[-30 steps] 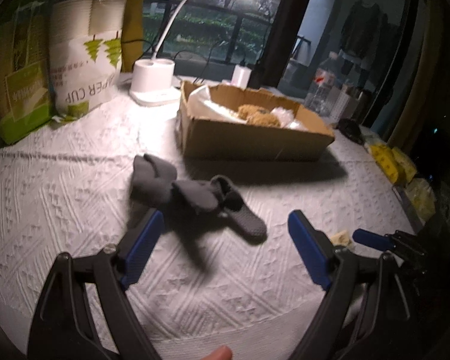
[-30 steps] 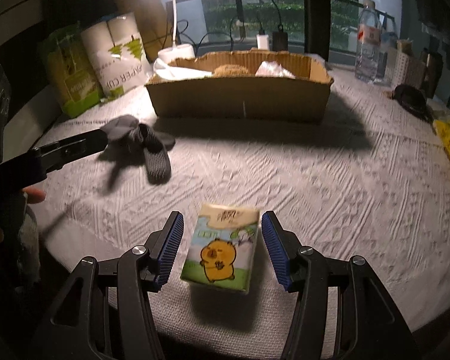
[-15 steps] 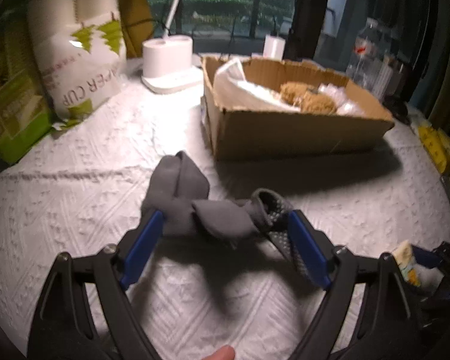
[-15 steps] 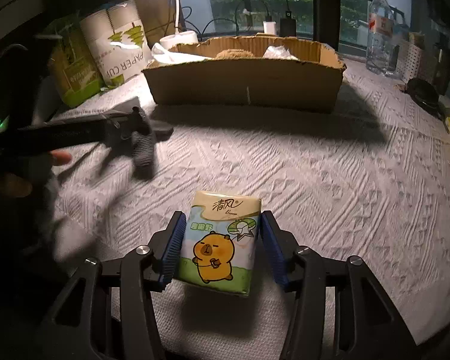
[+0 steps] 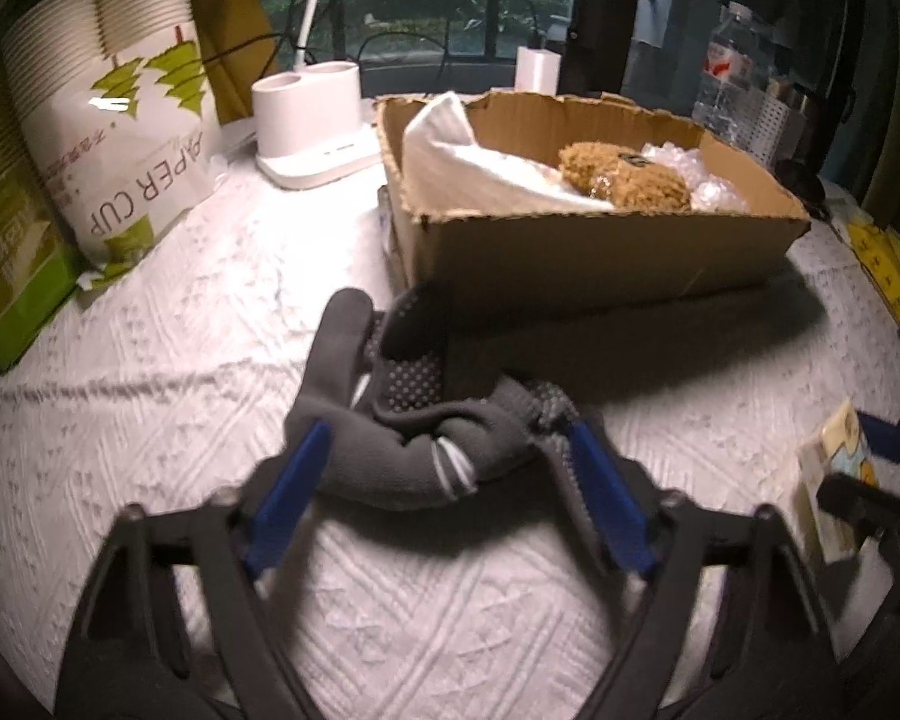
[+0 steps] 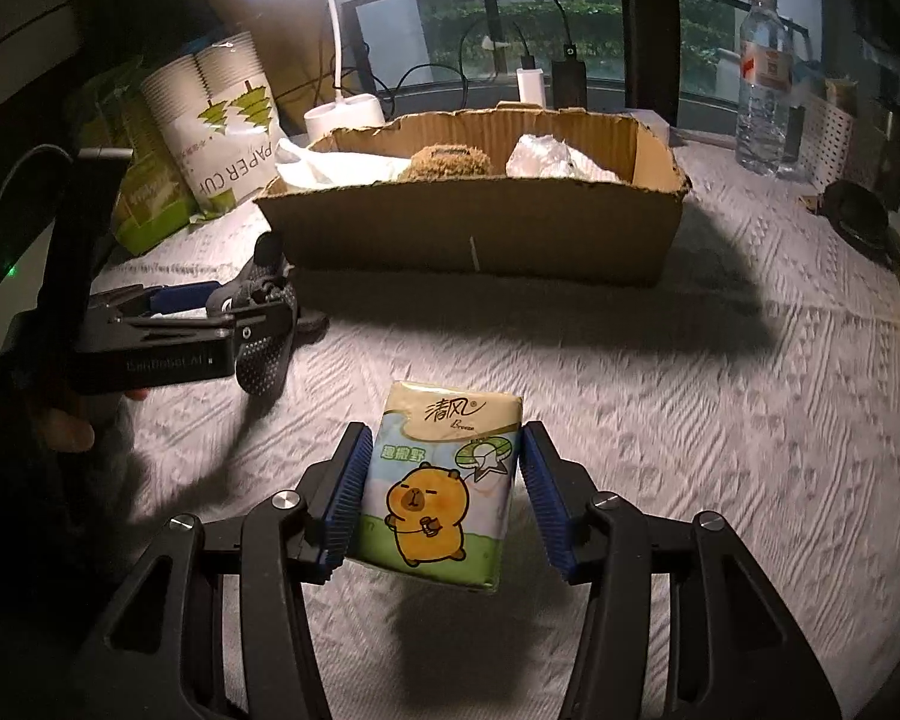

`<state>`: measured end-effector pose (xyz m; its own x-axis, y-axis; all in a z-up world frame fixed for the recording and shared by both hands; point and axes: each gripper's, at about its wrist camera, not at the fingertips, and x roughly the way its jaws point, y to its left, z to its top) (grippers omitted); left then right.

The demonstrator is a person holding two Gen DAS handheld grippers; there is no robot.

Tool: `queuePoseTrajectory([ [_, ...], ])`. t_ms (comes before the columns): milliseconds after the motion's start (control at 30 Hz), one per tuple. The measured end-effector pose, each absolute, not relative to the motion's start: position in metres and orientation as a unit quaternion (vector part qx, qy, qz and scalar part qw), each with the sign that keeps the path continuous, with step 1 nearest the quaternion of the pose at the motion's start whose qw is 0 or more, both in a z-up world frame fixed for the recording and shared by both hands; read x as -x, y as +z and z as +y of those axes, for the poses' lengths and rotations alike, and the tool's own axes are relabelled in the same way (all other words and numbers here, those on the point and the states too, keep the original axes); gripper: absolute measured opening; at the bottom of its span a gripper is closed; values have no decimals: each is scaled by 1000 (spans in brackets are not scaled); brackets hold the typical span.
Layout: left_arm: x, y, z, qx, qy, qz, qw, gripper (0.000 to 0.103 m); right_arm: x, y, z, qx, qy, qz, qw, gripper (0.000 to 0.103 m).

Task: Organize soft objects
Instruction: 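Grasp the gray socks with the left tool while the right tool grasps the duck-printed tissue pack, then carry the socks and tissue pack over the cardboard box with both tools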

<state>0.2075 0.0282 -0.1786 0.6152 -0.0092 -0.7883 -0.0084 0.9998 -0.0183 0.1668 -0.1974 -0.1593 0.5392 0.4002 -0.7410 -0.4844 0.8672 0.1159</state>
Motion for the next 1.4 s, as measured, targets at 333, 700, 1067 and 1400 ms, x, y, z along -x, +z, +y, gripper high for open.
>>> queuePoseTrajectory([
  [333,-202,-171,38,37,-5,409,912,38,-177,-153,-200,54,249,405,878,54],
  [700,-162,-131,36,62,-25,360,931,37,-176,-134,-200,61,252,384,886,54],
  [1067,-142,-88,22,71,-42,316,945,37,-178,-112,-203,65,262,358,894,54],
  [1400,-160,-59,6,66,-58,279,956,37,-200,-90,-212,62,259,328,907,54],
])
